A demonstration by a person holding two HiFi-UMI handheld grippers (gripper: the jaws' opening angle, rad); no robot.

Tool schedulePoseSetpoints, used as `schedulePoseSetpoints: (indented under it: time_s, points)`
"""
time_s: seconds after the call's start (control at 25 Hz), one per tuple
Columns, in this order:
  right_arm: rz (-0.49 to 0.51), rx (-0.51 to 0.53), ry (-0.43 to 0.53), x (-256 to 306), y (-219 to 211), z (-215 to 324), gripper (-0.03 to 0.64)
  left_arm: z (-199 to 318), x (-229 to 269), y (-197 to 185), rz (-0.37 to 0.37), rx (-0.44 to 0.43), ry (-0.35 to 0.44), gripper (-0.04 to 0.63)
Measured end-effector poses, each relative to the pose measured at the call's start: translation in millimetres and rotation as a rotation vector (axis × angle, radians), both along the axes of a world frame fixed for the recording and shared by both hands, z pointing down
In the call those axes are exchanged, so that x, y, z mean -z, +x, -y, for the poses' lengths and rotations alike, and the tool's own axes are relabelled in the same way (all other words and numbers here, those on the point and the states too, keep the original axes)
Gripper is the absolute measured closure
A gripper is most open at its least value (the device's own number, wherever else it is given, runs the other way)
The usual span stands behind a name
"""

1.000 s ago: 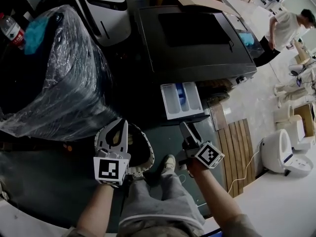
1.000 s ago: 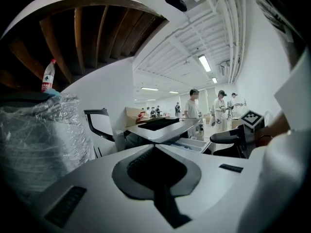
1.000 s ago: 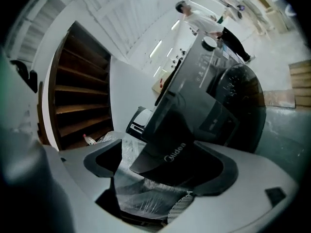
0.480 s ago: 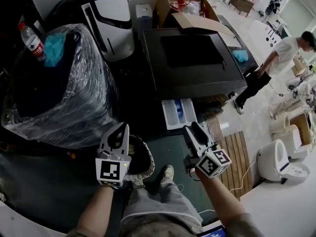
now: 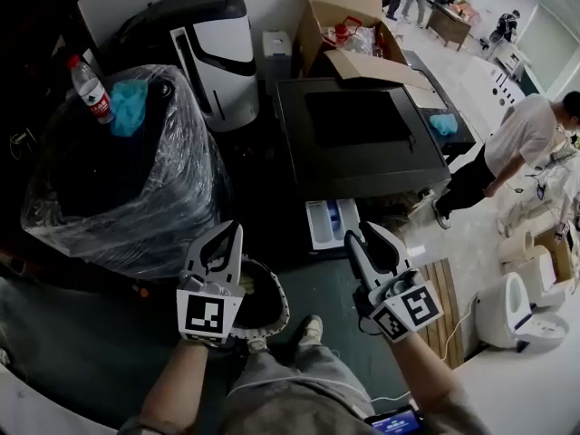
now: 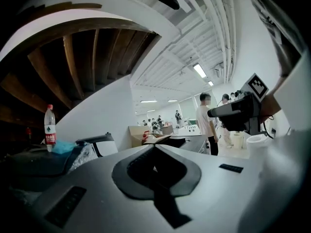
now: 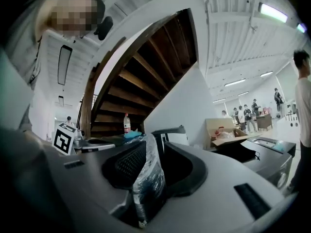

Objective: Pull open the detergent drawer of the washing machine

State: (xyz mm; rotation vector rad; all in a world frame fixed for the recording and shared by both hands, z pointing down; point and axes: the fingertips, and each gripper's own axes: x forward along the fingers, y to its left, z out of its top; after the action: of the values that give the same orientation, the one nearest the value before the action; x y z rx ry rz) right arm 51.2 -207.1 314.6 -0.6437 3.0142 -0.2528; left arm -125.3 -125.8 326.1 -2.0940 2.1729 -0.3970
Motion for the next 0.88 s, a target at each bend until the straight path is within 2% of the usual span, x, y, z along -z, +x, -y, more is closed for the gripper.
schedulePoseSetpoints:
  time_s: [0.24, 0.4, 0.56, 0.88]
  points:
    - [0.041, 0.015, 0.044, 51.6, -3.7, -9.5, 0.517, -9.5, 42.3, 5.9, -0.012, 0.001, 0.044, 0.584]
    - [-0.014, 0.006, 0.134, 82.1, -4.8, -15.4, 0.554, -18.3, 66.2, 2.6, -0.036, 0.027, 0.056, 0.584]
    - [-0.047, 0.017, 0.248, 111.6, -8.9, -29.2, 0.56, -26.8, 87.0, -0.2, -0.036, 0.038, 0.062, 0.584]
    - [-0.072, 0.041, 0.308, 134.4, -10.7, -46.5, 0.572, -38.8, 117.7, 0.1, -0.025, 0.035, 0.083, 0.584]
